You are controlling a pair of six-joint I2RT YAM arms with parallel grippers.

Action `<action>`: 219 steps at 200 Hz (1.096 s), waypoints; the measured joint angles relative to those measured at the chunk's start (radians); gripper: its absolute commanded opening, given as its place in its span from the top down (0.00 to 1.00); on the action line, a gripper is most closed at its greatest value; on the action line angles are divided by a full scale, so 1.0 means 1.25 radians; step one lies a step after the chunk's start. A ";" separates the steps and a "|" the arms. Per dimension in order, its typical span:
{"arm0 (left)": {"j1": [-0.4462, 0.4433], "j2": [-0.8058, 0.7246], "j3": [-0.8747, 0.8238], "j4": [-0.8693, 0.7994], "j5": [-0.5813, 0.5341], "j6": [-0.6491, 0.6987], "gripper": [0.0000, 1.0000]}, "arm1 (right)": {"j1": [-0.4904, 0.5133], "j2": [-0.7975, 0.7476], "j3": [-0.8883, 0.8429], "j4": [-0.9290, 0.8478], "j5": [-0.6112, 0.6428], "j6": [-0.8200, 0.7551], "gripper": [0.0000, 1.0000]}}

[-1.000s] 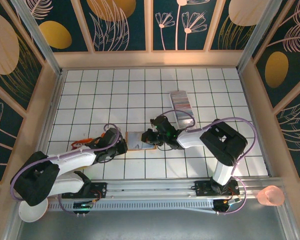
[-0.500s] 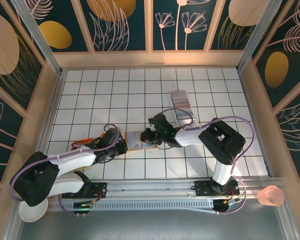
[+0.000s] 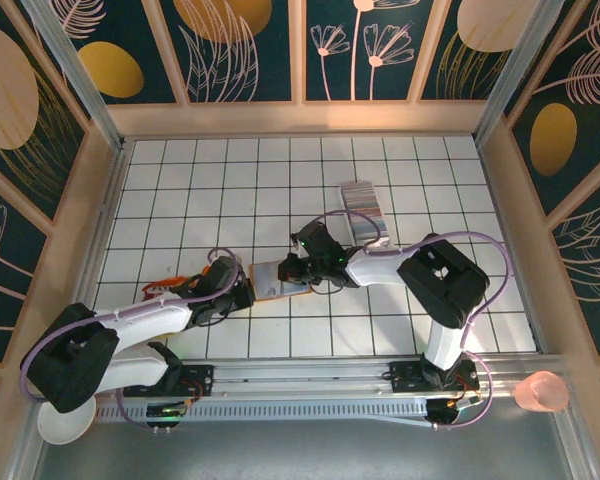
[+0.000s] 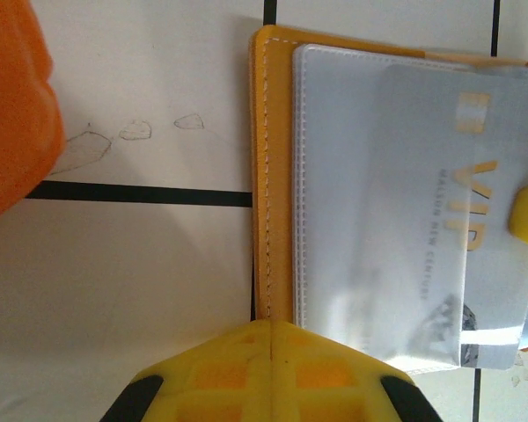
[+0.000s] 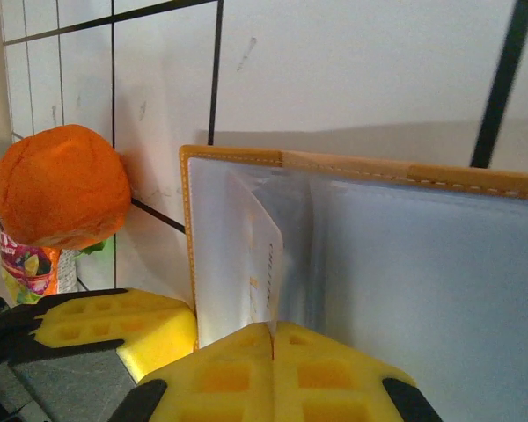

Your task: Put the credit cards into the card holder

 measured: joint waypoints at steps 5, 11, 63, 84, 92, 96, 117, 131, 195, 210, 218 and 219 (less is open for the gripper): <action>0.000 0.000 0.000 0.000 0.000 0.001 0.96 | 0.000 0.002 0.002 0.000 -0.004 0.000 1.00; 0.000 0.000 0.000 0.000 0.000 0.002 0.96 | 0.000 0.004 0.002 0.002 -0.006 0.000 1.00; -0.001 0.000 0.000 0.000 0.000 0.006 0.97 | 0.003 0.026 0.023 -0.004 -0.015 -0.006 1.00; -0.002 0.000 0.000 0.000 0.000 0.009 0.96 | 0.004 0.027 0.033 -0.020 -0.016 -0.014 1.00; -0.002 0.000 0.000 0.000 0.000 0.010 0.96 | 0.004 0.028 0.039 -0.027 -0.017 -0.020 1.00; -0.002 0.000 0.000 0.000 0.000 0.010 0.96 | 0.004 0.029 0.043 -0.032 -0.017 -0.022 1.00; -0.002 0.000 0.000 0.000 0.000 0.012 0.96 | 0.006 0.045 0.075 -0.059 -0.018 -0.033 1.00; -0.002 0.000 0.000 0.000 0.000 0.013 0.96 | 0.007 0.058 0.089 -0.064 -0.018 -0.034 1.00; -0.002 -0.001 0.000 0.000 0.000 0.016 0.96 | 0.012 0.060 0.090 -0.087 0.012 -0.026 0.72; -0.005 -0.002 0.000 0.000 0.001 0.016 0.95 | 0.016 0.046 0.089 -0.110 0.039 -0.026 0.67; -0.006 -0.003 0.000 -0.001 0.003 0.016 0.94 | 0.016 0.035 0.089 -0.121 0.054 -0.027 0.66; -0.006 -0.003 0.000 -0.001 0.003 0.016 0.93 | 0.017 0.034 0.089 -0.121 0.055 -0.027 0.66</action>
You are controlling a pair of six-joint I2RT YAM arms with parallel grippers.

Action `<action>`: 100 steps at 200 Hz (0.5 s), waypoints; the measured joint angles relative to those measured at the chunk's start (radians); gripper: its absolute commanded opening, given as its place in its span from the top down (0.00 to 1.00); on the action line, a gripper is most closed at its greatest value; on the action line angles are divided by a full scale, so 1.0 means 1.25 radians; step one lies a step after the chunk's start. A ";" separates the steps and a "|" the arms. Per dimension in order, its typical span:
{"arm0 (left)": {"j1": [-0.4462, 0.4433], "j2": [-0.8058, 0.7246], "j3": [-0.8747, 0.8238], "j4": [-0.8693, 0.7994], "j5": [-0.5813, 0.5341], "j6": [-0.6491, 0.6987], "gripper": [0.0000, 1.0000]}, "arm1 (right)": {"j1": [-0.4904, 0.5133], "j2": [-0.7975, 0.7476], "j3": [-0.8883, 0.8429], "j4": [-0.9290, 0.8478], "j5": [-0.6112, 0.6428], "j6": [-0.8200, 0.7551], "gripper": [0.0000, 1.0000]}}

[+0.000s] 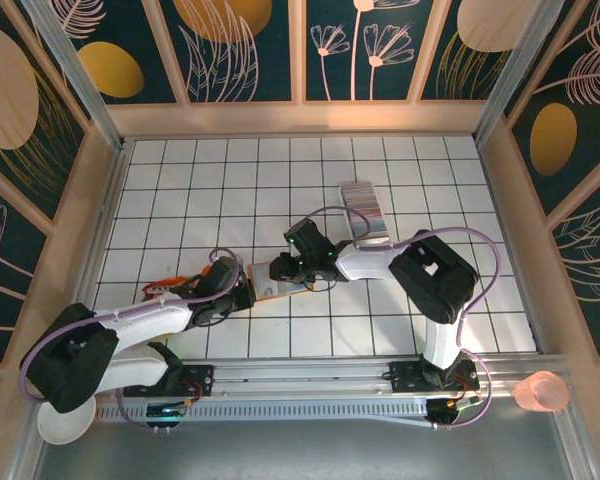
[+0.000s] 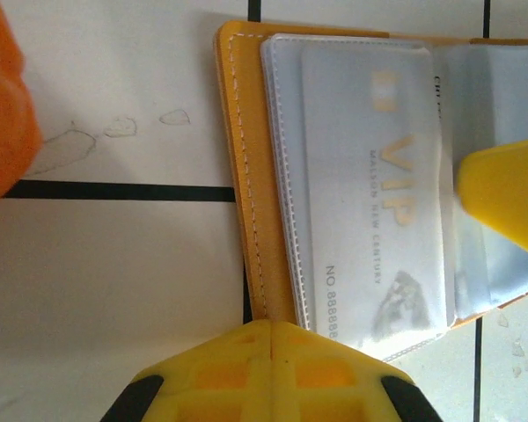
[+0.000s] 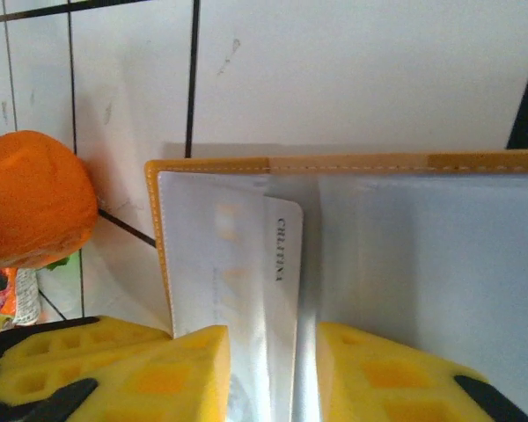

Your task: Put the credit cards into the card holder

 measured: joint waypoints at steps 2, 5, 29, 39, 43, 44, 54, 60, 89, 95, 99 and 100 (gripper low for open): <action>0.000 0.000 0.000 -0.001 0.001 0.000 0.93 | 0.001 -0.003 0.000 -0.003 0.002 0.000 0.66; 0.000 -0.002 0.000 -0.002 0.002 0.002 0.92 | 0.000 -0.009 0.000 -0.008 0.010 0.001 0.65; 0.000 -0.016 0.000 -0.018 0.010 0.002 0.85 | 0.001 -0.066 0.000 -0.041 0.067 0.000 0.64; 0.000 -0.025 0.000 -0.023 0.013 0.002 0.83 | 0.001 -0.093 -0.002 -0.053 0.097 0.000 0.65; 0.000 -0.029 0.000 -0.025 0.014 0.002 0.82 | 0.001 -0.105 -0.003 -0.058 0.109 0.000 0.66; 0.000 -0.030 0.000 -0.026 0.015 0.002 0.81 | 0.001 -0.107 -0.004 -0.059 0.111 0.000 0.67; 0.000 -0.040 0.000 -0.032 0.016 0.002 0.78 | 0.002 -0.137 -0.009 -0.075 0.154 0.002 0.70; 0.000 -0.046 0.000 -0.036 0.016 0.002 0.76 | 0.005 -0.159 -0.013 -0.085 0.184 0.001 0.70; 0.000 -0.063 0.002 -0.053 0.015 0.002 0.69 | 0.033 -0.305 -0.055 -0.126 0.377 -0.010 0.69; 0.000 -0.065 0.003 -0.056 0.015 0.002 0.68 | 0.040 -0.345 -0.065 -0.128 0.421 -0.019 0.69; 0.000 -0.065 0.005 -0.059 0.015 0.002 0.67 | 0.041 -0.370 -0.072 -0.128 0.446 -0.025 0.69; 0.000 -0.065 0.005 -0.059 0.015 0.002 0.67 | 0.042 -0.374 -0.073 -0.127 0.450 -0.027 0.69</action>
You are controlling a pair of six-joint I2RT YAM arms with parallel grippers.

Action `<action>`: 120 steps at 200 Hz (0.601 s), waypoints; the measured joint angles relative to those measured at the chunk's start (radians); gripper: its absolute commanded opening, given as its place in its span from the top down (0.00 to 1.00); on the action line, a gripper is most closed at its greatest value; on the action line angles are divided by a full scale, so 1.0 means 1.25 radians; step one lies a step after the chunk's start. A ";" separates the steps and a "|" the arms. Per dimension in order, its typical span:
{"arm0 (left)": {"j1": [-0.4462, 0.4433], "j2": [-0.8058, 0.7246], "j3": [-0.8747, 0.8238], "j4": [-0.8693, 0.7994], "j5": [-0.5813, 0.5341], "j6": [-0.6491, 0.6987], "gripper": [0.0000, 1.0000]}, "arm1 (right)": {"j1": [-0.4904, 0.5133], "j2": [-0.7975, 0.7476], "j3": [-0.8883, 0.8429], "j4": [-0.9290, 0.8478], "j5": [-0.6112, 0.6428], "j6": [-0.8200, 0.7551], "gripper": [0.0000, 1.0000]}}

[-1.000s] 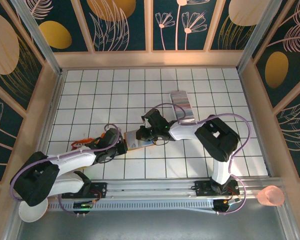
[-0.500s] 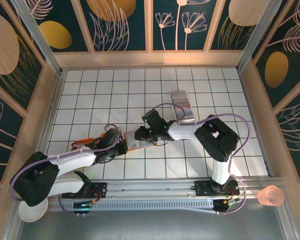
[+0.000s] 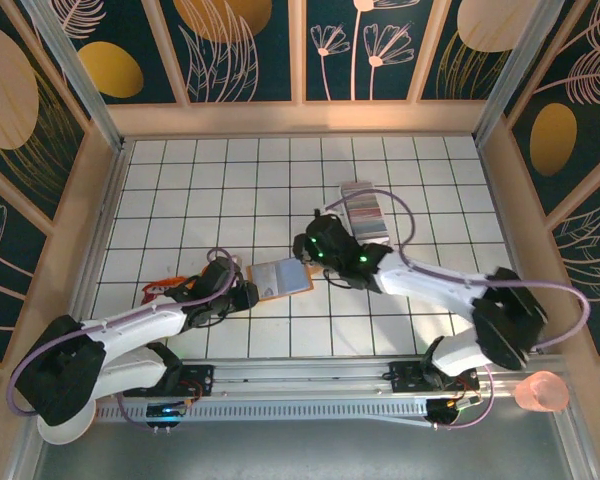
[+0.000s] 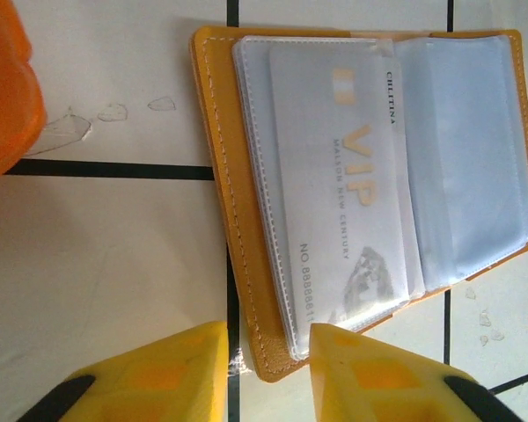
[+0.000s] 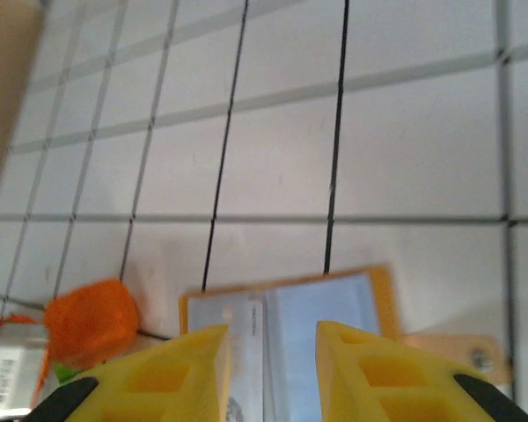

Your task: Put the credit cards into the card holder

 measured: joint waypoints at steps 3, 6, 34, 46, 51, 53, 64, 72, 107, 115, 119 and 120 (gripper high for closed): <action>0.000 0.000 0.001 -0.001 0.000 0.000 0.66 | 0.002 -0.022 -0.006 0.002 0.020 -0.003 0.70; 0.000 0.000 0.002 -0.002 -0.002 0.000 0.65 | 0.002 -0.041 -0.013 0.005 0.038 -0.011 0.72; 0.000 -0.002 0.011 -0.006 -0.019 -0.006 0.62 | -0.030 -0.186 -0.089 0.041 0.149 -0.022 0.82; 0.000 -0.002 0.015 -0.006 -0.028 -0.012 0.63 | -0.080 -0.212 -0.110 0.045 0.123 -0.025 0.88; 0.000 -0.002 0.016 -0.006 -0.034 -0.016 0.63 | -0.104 -0.214 -0.114 0.044 0.104 -0.024 0.93; 0.000 -0.002 0.017 -0.006 -0.038 -0.017 0.63 | -0.114 -0.213 -0.114 0.043 0.098 -0.021 0.95; 0.000 -0.003 0.019 -0.005 -0.046 -0.027 0.64 | -0.152 -0.206 -0.113 0.037 0.065 -0.016 1.00; 0.000 -0.005 0.019 -0.005 -0.057 -0.038 0.64 | -0.160 -0.193 -0.107 0.022 0.039 -0.015 1.00; 0.001 -0.013 0.019 0.009 -0.084 -0.081 0.71 | -0.095 -0.056 -0.039 -0.007 -0.083 -0.015 1.00; 0.002 -0.013 0.019 0.013 -0.085 -0.090 0.72 | -0.074 -0.016 -0.019 -0.009 -0.111 -0.015 1.00; 0.002 -0.013 0.019 0.016 -0.087 -0.095 0.73 | -0.063 0.008 -0.008 -0.010 -0.123 -0.015 1.00; 0.002 -0.013 0.019 0.017 -0.087 -0.096 0.74 | -0.059 0.015 -0.005 -0.011 -0.128 -0.015 1.00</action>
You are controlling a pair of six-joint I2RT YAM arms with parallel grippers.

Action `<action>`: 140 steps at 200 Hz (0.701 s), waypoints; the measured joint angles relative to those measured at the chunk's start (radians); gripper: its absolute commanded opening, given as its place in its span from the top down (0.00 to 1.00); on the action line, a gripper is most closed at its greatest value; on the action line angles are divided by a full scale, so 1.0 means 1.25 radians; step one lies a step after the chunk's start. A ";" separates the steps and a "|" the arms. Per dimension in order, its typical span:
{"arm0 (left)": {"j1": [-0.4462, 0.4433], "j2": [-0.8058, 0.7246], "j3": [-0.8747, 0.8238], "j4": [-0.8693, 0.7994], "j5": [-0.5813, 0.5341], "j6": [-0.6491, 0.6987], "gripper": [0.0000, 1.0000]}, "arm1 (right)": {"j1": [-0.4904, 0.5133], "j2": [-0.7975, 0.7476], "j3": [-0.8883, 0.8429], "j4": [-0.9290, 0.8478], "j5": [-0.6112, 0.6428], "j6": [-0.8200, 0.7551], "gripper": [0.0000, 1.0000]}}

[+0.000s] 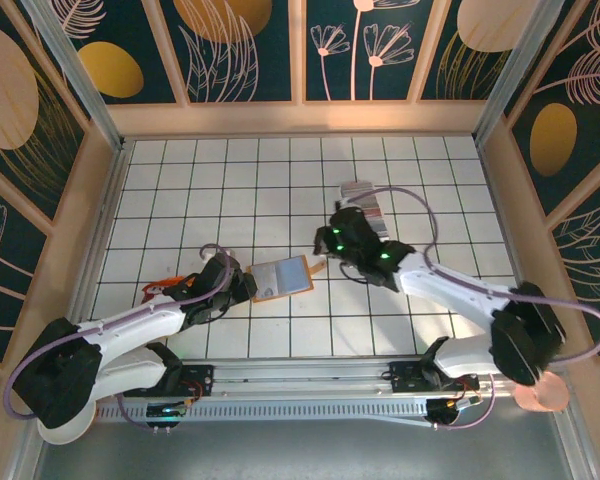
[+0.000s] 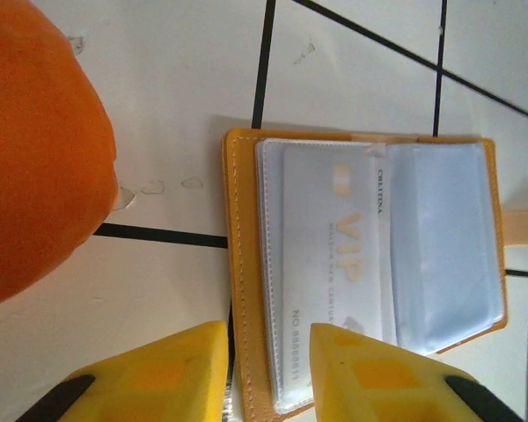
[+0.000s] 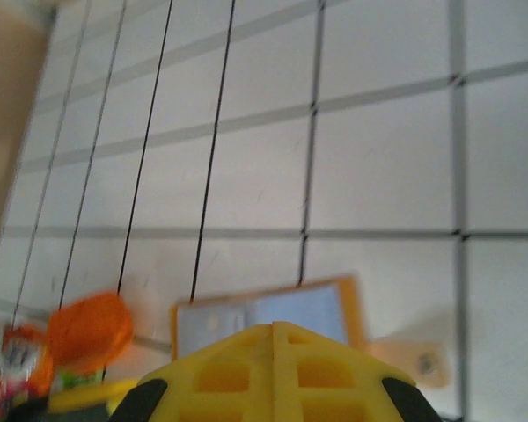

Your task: Put the credit cards into the card holder

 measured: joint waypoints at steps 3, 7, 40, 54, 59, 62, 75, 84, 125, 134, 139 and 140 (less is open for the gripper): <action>0.001 0.000 0.000 0.002 0.000 -0.003 0.75 | 0.006 0.014 0.007 0.000 -0.009 0.000 1.00; 0.002 0.000 0.000 0.007 0.000 -0.011 0.77 | 0.015 0.034 0.015 0.001 -0.019 0.000 1.00; 0.035 0.000 -0.008 0.055 0.009 -0.049 0.85 | 0.058 0.185 0.075 0.001 -0.094 0.004 1.00; 0.045 0.002 -0.014 0.074 0.012 -0.058 0.87 | 0.060 0.237 0.101 0.000 -0.114 0.006 1.00; 0.047 0.005 -0.016 0.080 0.013 -0.061 0.90 | 0.060 0.253 0.110 0.000 -0.117 0.006 1.00; 0.049 0.008 -0.016 0.083 0.014 -0.061 0.91 | 0.060 0.261 0.116 0.000 -0.120 0.006 1.00; 0.052 0.027 -0.016 0.097 0.020 -0.069 0.93 | 0.060 0.298 0.141 0.000 -0.130 0.006 1.00; 0.053 0.042 -0.016 0.104 0.022 -0.073 0.92 | 0.060 0.321 0.159 -0.002 -0.132 0.006 1.00; 0.054 0.078 -0.020 0.128 0.024 -0.081 0.90 | 0.060 0.384 0.209 -0.023 -0.130 0.006 1.00; 0.054 0.082 -0.022 0.131 0.024 -0.081 0.88 | 0.060 0.394 0.215 -0.026 -0.128 0.006 1.00; 0.054 0.083 -0.023 0.133 0.024 -0.082 0.87 | 0.060 0.399 0.219 -0.029 -0.128 0.006 1.00; 0.054 0.083 -0.023 0.133 0.024 -0.081 0.88 | 0.060 0.400 0.219 -0.030 -0.128 0.006 1.00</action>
